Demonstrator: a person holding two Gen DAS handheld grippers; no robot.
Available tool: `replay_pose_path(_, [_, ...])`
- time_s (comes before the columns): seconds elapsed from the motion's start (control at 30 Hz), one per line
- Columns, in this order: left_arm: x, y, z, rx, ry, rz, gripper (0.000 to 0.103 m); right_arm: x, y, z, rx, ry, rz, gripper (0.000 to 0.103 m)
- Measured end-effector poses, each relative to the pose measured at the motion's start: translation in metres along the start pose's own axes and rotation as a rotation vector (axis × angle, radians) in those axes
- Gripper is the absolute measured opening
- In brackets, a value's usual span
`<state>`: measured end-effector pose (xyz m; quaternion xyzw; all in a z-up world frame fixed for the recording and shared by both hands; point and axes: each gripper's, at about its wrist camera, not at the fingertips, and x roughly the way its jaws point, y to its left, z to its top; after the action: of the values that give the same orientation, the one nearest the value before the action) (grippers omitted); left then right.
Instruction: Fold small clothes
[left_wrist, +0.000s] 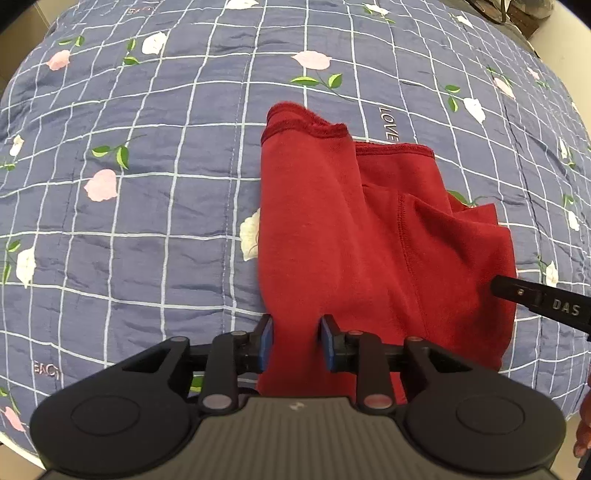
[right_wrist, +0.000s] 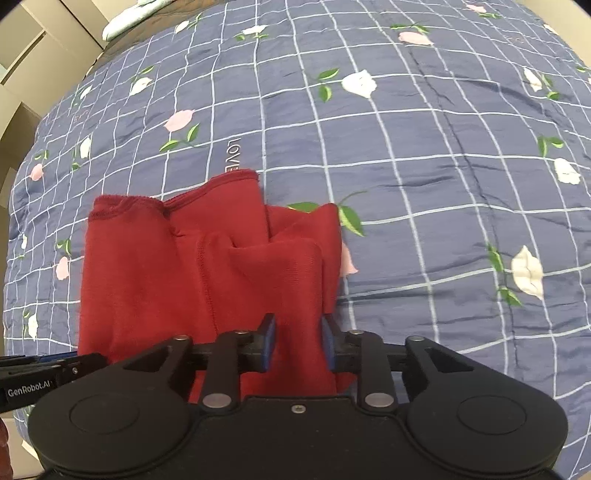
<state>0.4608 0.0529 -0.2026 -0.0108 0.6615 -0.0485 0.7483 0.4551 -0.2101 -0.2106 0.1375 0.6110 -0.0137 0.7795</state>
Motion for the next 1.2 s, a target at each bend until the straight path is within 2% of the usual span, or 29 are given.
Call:
replay_pose_path(0.1, [-0.007, -0.001, -0.002, -0.005, -0.016, 0.006, 0.037, -0.008, -0.004, -0.004, -0.004, -0.018, 0.000, 0.043])
replay_pose_path(0.17, [-0.013, -0.003, -0.005, -0.010, -0.031, 0.002, 0.045, -0.016, -0.006, -0.008, -0.006, -0.038, 0.009, 0.047])
replay_pose_path(0.3, [-0.030, -0.011, -0.015, -0.008, -0.074, 0.025, 0.048, -0.038, -0.010, -0.019, -0.018, -0.093, 0.032, 0.061])
replay_pose_path(0.37, [-0.041, -0.016, -0.022, -0.009, -0.102, 0.033, 0.054, -0.051, -0.013, -0.026, -0.026, -0.123, 0.048, 0.066])
replay_pose_path(0.5, [-0.071, -0.027, -0.044, -0.019, -0.173, 0.055, 0.061, -0.076, -0.021, -0.044, -0.039, -0.179, 0.082, 0.078])
replay_pose_path(0.67, [-0.109, -0.040, -0.082, -0.058, -0.268, 0.082, 0.080, -0.119, -0.029, -0.075, -0.094, -0.266, 0.116, 0.092])
replay_pose_path(0.77, [-0.131, -0.050, -0.111, -0.071, -0.328, 0.094, 0.087, -0.147, -0.035, -0.098, -0.130, -0.324, 0.139, 0.099])
replay_pose_path(0.93, [-0.159, -0.063, -0.165, -0.110, -0.419, 0.114, 0.098, -0.187, -0.045, -0.142, -0.179, -0.395, 0.164, 0.102])
replay_pose_path(1.2, [-0.189, -0.071, -0.249, -0.137, -0.520, 0.138, 0.102, -0.227, -0.059, -0.210, -0.222, -0.447, 0.187, 0.102])
